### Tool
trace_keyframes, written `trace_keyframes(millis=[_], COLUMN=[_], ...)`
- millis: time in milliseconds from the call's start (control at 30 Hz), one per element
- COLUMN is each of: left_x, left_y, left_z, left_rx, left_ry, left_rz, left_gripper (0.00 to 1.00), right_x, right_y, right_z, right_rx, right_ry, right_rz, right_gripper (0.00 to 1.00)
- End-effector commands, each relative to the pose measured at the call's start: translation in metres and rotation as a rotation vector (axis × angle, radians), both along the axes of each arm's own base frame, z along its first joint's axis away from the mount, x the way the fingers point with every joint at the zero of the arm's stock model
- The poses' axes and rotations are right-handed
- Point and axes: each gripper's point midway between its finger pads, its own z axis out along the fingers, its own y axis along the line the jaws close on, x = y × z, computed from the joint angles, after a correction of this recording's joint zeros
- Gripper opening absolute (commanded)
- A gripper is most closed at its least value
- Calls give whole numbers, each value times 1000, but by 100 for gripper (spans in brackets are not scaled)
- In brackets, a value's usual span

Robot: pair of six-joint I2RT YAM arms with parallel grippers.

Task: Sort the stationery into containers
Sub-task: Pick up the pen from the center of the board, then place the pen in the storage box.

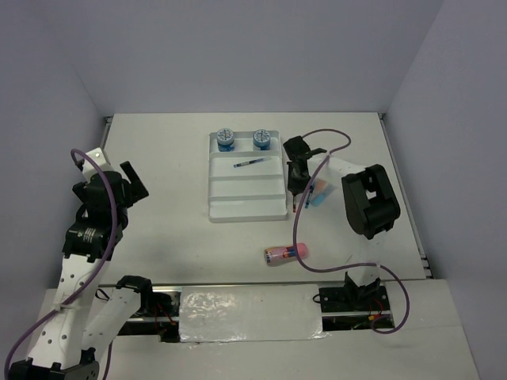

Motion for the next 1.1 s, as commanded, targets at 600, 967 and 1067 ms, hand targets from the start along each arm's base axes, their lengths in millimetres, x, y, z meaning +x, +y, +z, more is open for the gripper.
trace_keyframes(millis=[600, 967, 1067], left_x=[7, 7, 6], left_y=[3, 0, 1], left_z=[0, -1, 1], left_rx=[28, 31, 33], left_ry=[3, 5, -2], left_rz=[12, 0, 1], left_gripper=[99, 99, 99], right_x=[78, 97, 97], right_y=[126, 150, 151], right_z=[173, 115, 110], right_rx=[942, 739, 732], right_ry=[-557, -476, -470], right_rz=[-761, -847, -822], right_gripper=[2, 15, 18])
